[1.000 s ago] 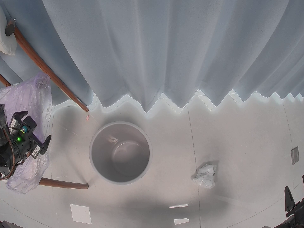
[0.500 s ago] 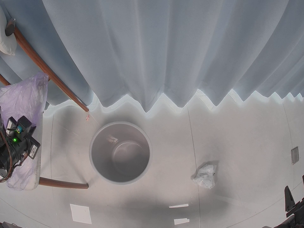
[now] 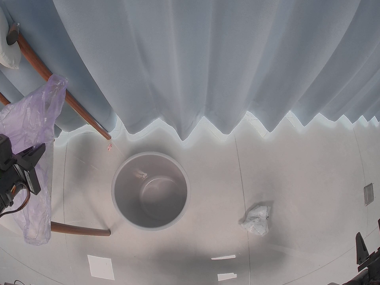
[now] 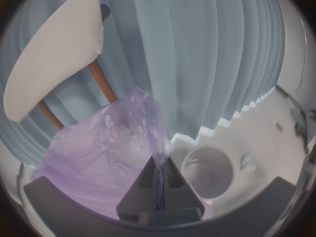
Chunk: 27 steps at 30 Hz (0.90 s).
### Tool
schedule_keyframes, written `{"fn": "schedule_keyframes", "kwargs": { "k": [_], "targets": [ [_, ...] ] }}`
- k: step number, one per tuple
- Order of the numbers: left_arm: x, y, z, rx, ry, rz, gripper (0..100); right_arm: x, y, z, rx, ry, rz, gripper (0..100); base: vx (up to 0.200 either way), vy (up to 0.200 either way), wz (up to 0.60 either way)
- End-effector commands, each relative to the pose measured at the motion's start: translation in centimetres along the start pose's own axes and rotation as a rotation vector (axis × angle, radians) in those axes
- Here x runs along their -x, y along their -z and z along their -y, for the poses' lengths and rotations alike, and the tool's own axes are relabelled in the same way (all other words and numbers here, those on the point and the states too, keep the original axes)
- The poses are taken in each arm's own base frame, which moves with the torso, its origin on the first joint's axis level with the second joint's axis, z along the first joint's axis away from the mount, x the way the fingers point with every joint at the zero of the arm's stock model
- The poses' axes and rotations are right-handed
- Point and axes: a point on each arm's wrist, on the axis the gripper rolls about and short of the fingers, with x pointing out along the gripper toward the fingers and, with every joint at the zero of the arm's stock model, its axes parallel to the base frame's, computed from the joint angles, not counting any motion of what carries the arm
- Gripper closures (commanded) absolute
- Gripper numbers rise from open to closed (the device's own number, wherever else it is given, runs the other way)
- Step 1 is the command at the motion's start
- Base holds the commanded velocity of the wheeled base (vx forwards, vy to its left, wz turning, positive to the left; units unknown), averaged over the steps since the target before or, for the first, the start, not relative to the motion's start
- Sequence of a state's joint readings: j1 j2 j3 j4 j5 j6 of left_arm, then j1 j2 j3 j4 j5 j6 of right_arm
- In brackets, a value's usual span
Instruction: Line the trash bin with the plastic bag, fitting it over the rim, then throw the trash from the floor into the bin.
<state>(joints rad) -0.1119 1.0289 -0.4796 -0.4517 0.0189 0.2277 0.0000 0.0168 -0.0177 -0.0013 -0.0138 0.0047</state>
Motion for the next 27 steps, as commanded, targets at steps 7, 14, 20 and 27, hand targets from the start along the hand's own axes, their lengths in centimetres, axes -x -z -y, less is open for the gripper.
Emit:
{"fn": "schedule_keyframes", "kwargs": {
  "k": [7, 14, 20, 27],
  "targets": [
    [3.1, -0.5, 0.6, 0.309, 0.281, 0.121, 100, 0.0, 0.5, 0.0, 0.0, 0.0, -0.001, 0, 0.0, 0.0, 0.0],
    [3.4, -0.9, 1.3, 0.43, 0.455, 0.111, 100, 0.0, 0.5, 0.0, 0.0, 0.0, -0.001, 0, 0.0, 0.0, 0.0],
    [3.7, -1.2, 2.4, 0.463, 0.601, 0.102, 100, 0.0, 0.5, 0.0, 0.0, 0.0, -0.001, 0, 0.0, 0.0, 0.0],
    [4.5, -0.7, 4.6, 0.431, 0.81, 0.069, 100, 0.0, 0.5, 0.0, 0.0, 0.0, -0.001, 0, 0.0, 0.0, 0.0]
  ]
}}
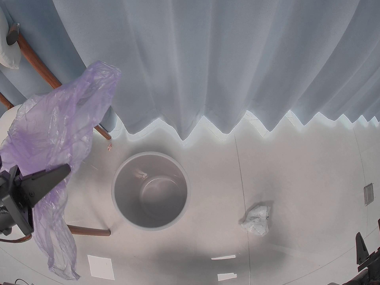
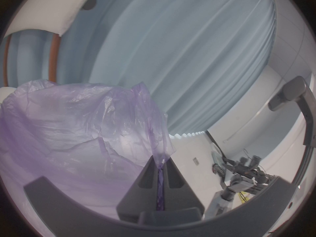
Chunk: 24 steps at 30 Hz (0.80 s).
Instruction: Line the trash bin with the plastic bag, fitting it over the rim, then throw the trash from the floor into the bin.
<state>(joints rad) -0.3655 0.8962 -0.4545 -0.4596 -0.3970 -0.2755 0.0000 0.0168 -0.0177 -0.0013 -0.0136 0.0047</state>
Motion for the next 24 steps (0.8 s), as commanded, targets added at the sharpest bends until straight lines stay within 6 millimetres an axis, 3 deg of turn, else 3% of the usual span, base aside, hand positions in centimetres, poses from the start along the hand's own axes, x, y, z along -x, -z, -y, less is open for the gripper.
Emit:
{"fn": "schedule_keyframes", "kwargs": {
  "k": [1, 15, 24],
  "targets": [
    [-0.2, 1.2, 1.1, 0.003, 0.122, -0.058, 100, 0.0, 0.5, 0.0, 0.0, 0.0, -0.001, 0, 0.0, 0.0, 0.0],
    [0.4, 3.4, 2.5, 0.033, 0.431, -0.195, 100, 0.0, 0.5, 0.0, 0.0, 0.0, -0.001, 0, 0.0, 0.0, 0.0],
    [0.4, 3.5, 2.7, 0.067, 0.504, -0.213, 100, 0.0, 0.5, 0.0, 0.0, 0.0, -0.001, 0, 0.0, 0.0, 0.0]
  ]
}}
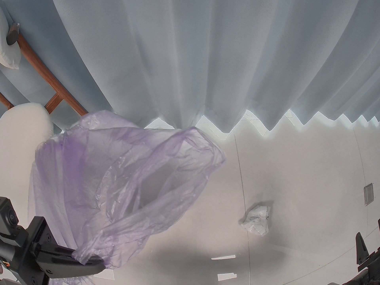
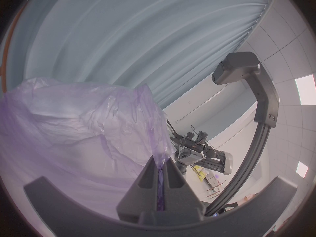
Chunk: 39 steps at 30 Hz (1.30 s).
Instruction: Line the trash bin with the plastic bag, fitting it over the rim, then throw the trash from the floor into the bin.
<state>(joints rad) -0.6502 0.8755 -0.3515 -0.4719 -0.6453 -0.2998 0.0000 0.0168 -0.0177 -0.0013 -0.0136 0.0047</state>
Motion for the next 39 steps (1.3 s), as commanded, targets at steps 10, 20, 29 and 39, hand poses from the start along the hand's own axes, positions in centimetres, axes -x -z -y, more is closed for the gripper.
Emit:
{"fn": "schedule_keyframes", "kwargs": {
  "k": [10, 20, 29, 39],
  "targets": [
    [-0.7, -0.8, -0.5, 0.06, 0.056, 0.026, 100, 0.0, 0.5, 0.0, 0.0, 0.0, -0.001, 0, 0.0, 0.0, 0.0],
    [-0.6, -0.4, -2.3, 0.103, -0.057, 0.02, 100, 0.0, 0.5, 0.0, 0.0, 0.0, -0.001, 0, 0.0, 0.0, 0.0],
    [-0.9, -1.0, -4.0, 0.112, -0.138, 0.039, 100, 0.0, 0.5, 0.0, 0.0, 0.0, -0.001, 0, 0.0, 0.0, 0.0],
    [-2.0, -4.1, -6.4, 0.034, -0.185, 0.137, 100, 0.0, 0.5, 0.0, 0.0, 0.0, -0.001, 0, 0.0, 0.0, 0.0]
  ]
}}
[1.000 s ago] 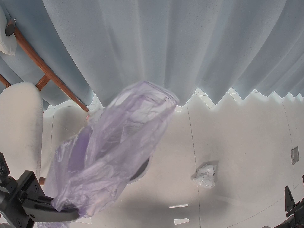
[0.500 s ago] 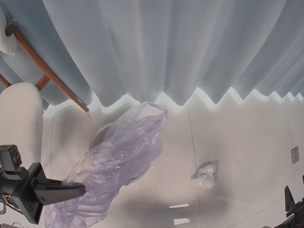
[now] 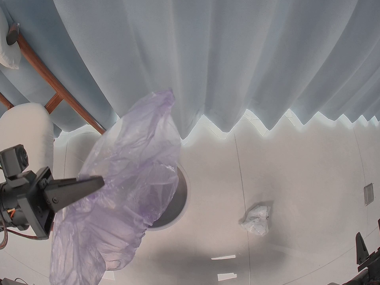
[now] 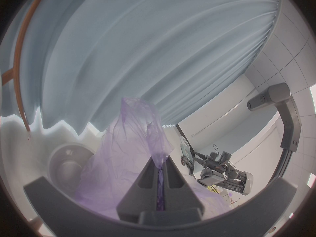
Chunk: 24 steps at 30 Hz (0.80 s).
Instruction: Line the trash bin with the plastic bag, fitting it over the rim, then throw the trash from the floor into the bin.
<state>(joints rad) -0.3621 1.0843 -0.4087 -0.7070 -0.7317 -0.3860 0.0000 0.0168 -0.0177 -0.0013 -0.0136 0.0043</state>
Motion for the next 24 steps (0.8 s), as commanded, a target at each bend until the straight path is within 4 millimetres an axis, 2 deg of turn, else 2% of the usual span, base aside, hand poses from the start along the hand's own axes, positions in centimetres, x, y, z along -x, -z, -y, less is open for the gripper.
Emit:
{"fn": "schedule_keyframes", "kwargs": {
  "k": [1, 6, 12, 17, 24],
  "targets": [
    [-1.2, -0.8, -1.3, -0.003, -0.017, 0.008, 100, 0.0, 0.5, 0.0, 0.0, 0.0, -0.001, 0, 0.0, 0.0, 0.0],
    [-1.9, -0.8, -1.7, -0.016, -0.004, 0.022, 100, 0.0, 0.5, 0.0, 0.0, 0.0, -0.001, 0, 0.0, 0.0, 0.0],
    [-1.8, -0.1, -2.1, 0.002, -0.026, 0.005, 100, 0.0, 0.5, 0.0, 0.0, 0.0, -0.001, 0, 0.0, 0.0, 0.0],
    [-2.3, -1.7, -2.4, -0.045, -0.022, 0.055, 100, 0.0, 0.5, 0.0, 0.0, 0.0, -0.001, 0, 0.0, 0.0, 0.0],
    [-2.6, -2.0, -2.8, -0.078, -0.018, 0.09, 100, 0.0, 0.5, 0.0, 0.0, 0.0, -0.001, 0, 0.0, 0.0, 0.0]
  ]
}}
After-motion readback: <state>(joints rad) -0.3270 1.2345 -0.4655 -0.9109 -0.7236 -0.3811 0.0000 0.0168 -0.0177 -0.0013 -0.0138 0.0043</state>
